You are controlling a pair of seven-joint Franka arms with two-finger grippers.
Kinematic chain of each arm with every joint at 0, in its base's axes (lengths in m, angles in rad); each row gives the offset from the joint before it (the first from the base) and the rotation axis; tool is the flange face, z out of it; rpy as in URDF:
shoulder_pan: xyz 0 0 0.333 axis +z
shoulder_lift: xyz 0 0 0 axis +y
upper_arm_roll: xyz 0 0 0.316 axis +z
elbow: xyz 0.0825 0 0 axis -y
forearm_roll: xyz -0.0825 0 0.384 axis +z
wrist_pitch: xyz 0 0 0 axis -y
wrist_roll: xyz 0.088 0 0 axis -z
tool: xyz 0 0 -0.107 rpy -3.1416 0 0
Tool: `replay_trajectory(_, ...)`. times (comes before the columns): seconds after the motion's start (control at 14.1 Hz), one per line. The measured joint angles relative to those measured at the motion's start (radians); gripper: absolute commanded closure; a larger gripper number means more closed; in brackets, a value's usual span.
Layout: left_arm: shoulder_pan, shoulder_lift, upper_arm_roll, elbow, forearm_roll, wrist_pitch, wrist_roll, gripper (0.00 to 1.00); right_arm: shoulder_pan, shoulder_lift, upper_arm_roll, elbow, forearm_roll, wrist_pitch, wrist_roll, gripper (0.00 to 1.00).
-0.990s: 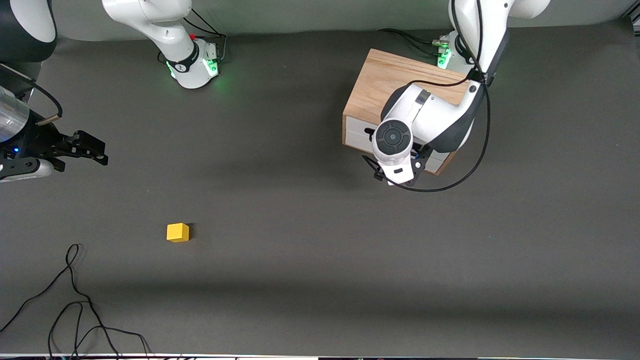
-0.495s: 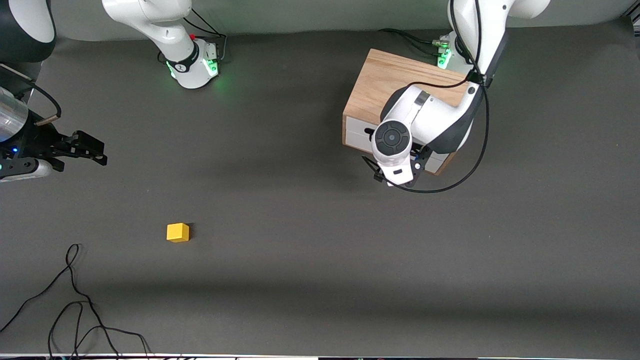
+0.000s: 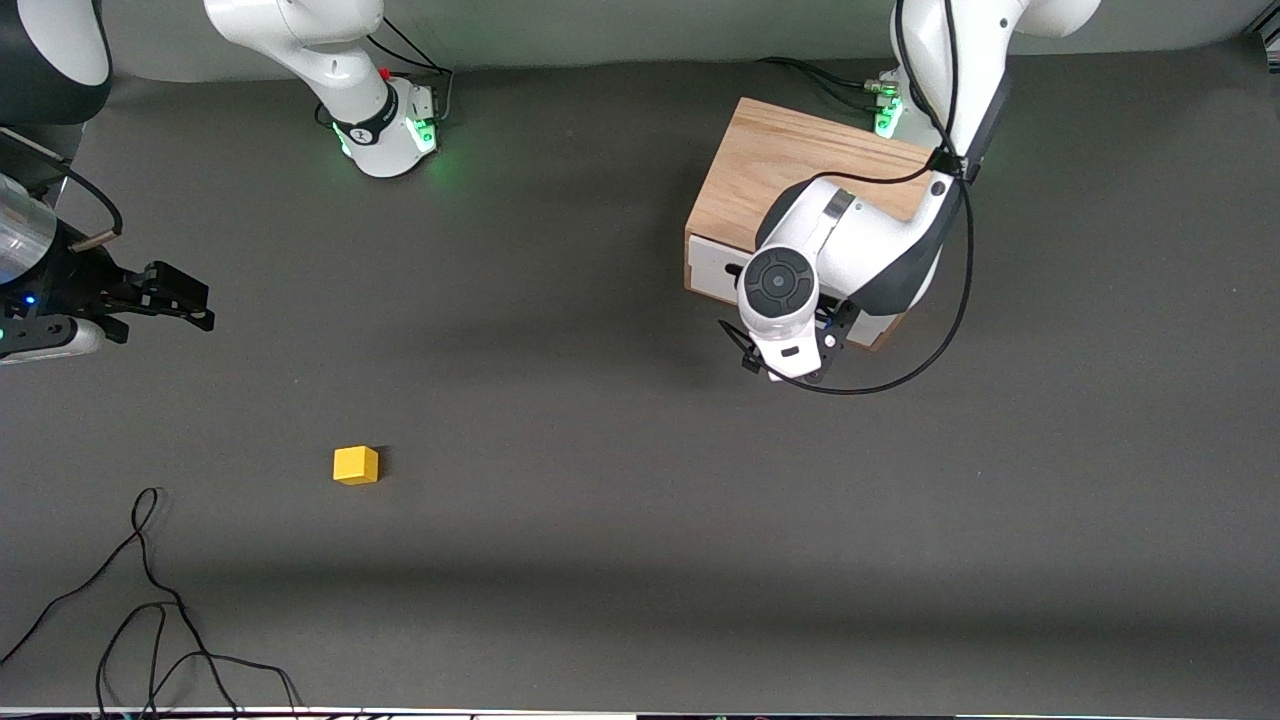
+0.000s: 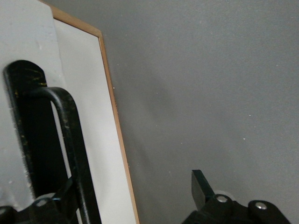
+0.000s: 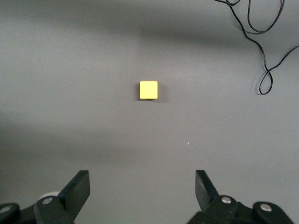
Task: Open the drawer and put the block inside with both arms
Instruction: 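Pull the drawer open by its handle with the left gripper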
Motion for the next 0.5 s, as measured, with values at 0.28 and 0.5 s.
replay_trajectory(0.28, 0.0, 0.042, 0.002, 0.065, 0.006, -0.022, 0.0, 0.0, 0.0, 0.0, 0.0, 0.0, 0.0, 0.0, 0.0, 0.0)
replay_trajectory(0.5, 0.0, 0.074, 0.001, 0.116, 0.021, -0.027, 0.0, 0.0, 0.0, 0.0, -0.001, 0.0, 0.0, 0.0, 0.0, 0.0)
